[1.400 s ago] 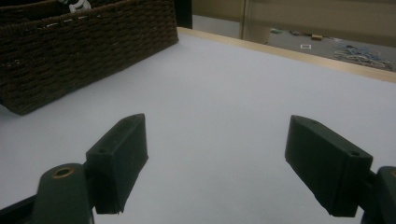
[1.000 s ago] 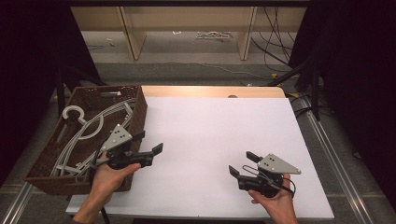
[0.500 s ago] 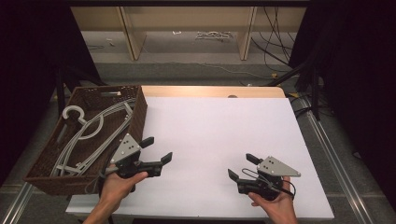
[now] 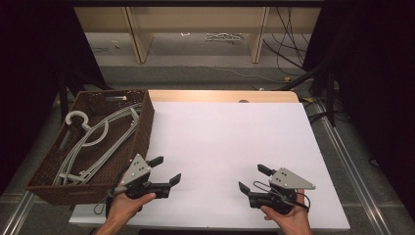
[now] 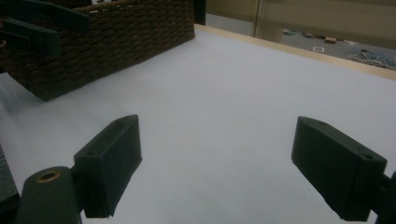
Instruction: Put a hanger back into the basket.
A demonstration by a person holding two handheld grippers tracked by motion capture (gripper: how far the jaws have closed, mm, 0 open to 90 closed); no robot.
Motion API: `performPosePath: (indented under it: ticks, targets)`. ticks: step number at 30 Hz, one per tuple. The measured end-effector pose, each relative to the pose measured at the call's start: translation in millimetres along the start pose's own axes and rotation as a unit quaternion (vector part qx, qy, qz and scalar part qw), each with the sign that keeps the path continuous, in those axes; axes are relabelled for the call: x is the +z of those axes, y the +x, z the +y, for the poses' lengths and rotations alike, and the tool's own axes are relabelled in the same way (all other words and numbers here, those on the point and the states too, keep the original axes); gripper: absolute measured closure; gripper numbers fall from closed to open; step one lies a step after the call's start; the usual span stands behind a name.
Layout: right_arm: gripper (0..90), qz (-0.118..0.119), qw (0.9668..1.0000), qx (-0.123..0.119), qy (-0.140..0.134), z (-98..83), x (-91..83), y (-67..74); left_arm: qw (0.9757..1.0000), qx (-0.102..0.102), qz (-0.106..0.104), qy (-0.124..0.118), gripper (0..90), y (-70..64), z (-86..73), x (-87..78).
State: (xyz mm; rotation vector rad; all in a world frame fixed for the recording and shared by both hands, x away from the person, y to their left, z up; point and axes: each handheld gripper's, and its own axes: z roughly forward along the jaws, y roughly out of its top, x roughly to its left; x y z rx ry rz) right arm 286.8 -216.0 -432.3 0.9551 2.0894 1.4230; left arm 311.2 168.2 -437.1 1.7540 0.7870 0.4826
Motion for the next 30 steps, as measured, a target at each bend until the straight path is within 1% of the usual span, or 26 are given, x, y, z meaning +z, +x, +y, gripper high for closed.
performPosePath:
  ticks: [1, 2, 4, 5, 6, 7, 10, 11, 13, 14, 15, 16, 17, 18, 19, 22, 23, 25, 27, 28, 30]
  targets:
    - [17.0, 0.000, 1.0000, 0.000, 0.000, -0.2, -0.1, 0.4, 1.0000, 0.008, 0.002, -0.002, 15.9, 0.9, -0.5, -1.6]
    - [17.0, -0.001, 1.0000, -0.002, -0.004, -0.5, -0.2, 0.5, 1.0000, -0.001, -0.001, -0.006, 15.9, -0.2, -1.2, -2.3]
    - [17.0, 0.000, 1.0000, -0.002, -0.002, -0.7, -1.5, 0.6, 0.9999, 0.007, 0.001, -0.011, 16.0, 0.0, -2.2, -4.2]
    - [17.0, 0.000, 1.0000, 0.000, -0.001, -1.0, -1.9, 0.7, 0.9999, 0.000, 0.001, -0.010, 16.0, -1.7, -3.4, -5.3]
    - [16.9, -0.001, 1.0000, 0.000, -0.002, -1.3, -2.1, 0.7, 0.9999, 0.004, -0.001, -0.010, 16.0, -1.8, -4.0, -5.8]
    - [16.9, 0.000, 1.0000, 0.001, -0.008, -1.8, -1.7, 1.1, 0.9999, 0.001, -0.004, -0.013, 16.0, -2.3, -4.8, -5.6]
    - [16.9, -0.001, 1.0000, -0.001, -0.004, -1.5, -2.6, 1.6, 0.9999, -0.005, -0.001, -0.013, 16.0, -3.4, -4.6, -4.8]
    - [16.9, 0.002, 1.0000, -0.002, 0.001, -1.3, -2.3, 2.0, 0.9999, -0.007, -0.001, -0.016, 16.1, -3.5, -4.7, -2.7]
    - [16.9, 0.007, 1.0000, -0.005, 0.004, -1.1, -1.4, 2.1, 1.0000, 0.001, 0.002, -0.009, 16.1, -2.2, -5.0, -0.6]
    - [17.0, 0.007, 1.0000, 0.001, 0.006, -1.1, -1.6, 2.9, 0.9999, -0.009, 0.005, -0.011, 16.1, -2.5, -5.4, 0.0]
    - [16.9, 0.007, 1.0000, 0.003, 0.003, -1.5, -0.9, 2.8, 0.9999, -0.005, 0.005, -0.012, 16.1, -1.1, -5.1, -0.3]
    - [17.0, 0.008, 0.9999, 0.001, 0.008, -1.1, -1.9, 1.9, 0.9998, -0.010, 0.006, -0.013, 16.1, -1.3, -5.1, -0.6]
    - [16.9, 0.003, 1.0000, -0.006, 0.001, -1.2, -1.5, 0.5, 0.9998, -0.009, 0.007, -0.013, 16.1, -0.8, -5.1, -0.7]
    - [17.0, 0.001, 1.0000, -0.005, 0.002, -1.2, -2.0, -0.1, 0.9998, -0.009, 0.007, -0.013, 16.1, -0.8, -5.1, -0.7]
    - [16.9, -0.001, 1.0000, -0.005, 0.002, -1.2, -2.1, -0.5, 0.9999, -0.004, 0.005, -0.012, 16.1, 0.6, -5.0, -0.5]
    - [16.9, -0.001, 1.0000, -0.005, -0.001, -1.7, -1.4, -0.2, 0.9999, -0.005, 0.005, -0.012, 16.1, 0.6, -5.2, 0.3]
    - [16.9, 0.003, 1.0000, 0.002, 0.004, -1.6, -1.6, 1.0, 0.9999, -0.012, 0.006, -0.011, 16.1, -0.3, -5.4, 0.4]
    - [17.0, 0.001, 1.0000, -0.007, -0.001, -1.7, -0.6, 0.5, 0.9999, -0.012, 0.004, -0.011, 16.1, -0.4, -5.3, 0.5]
    - [17.0, 0.003, 1.0000, -0.003, 0.004, -2.0, -0.8, 1.0, 0.9998, -0.014, 0.001, -0.012, 16.1, -0.5, -5.8, 1.2]
    - [16.9, 0.003, 1.0000, -0.003, 0.004, -1.9, -0.7, 1.2, 0.9999, -0.006, 0.004, -0.009, 16.1, 0.1, -5.5, 0.9]
    - [16.9, 0.003, 1.0000, -0.005, 0.001, -1.9, -0.2, 1.2, 0.9999, -0.008, 0.003, -0.009, 16.1, 0.0, -5.4, 1.0]
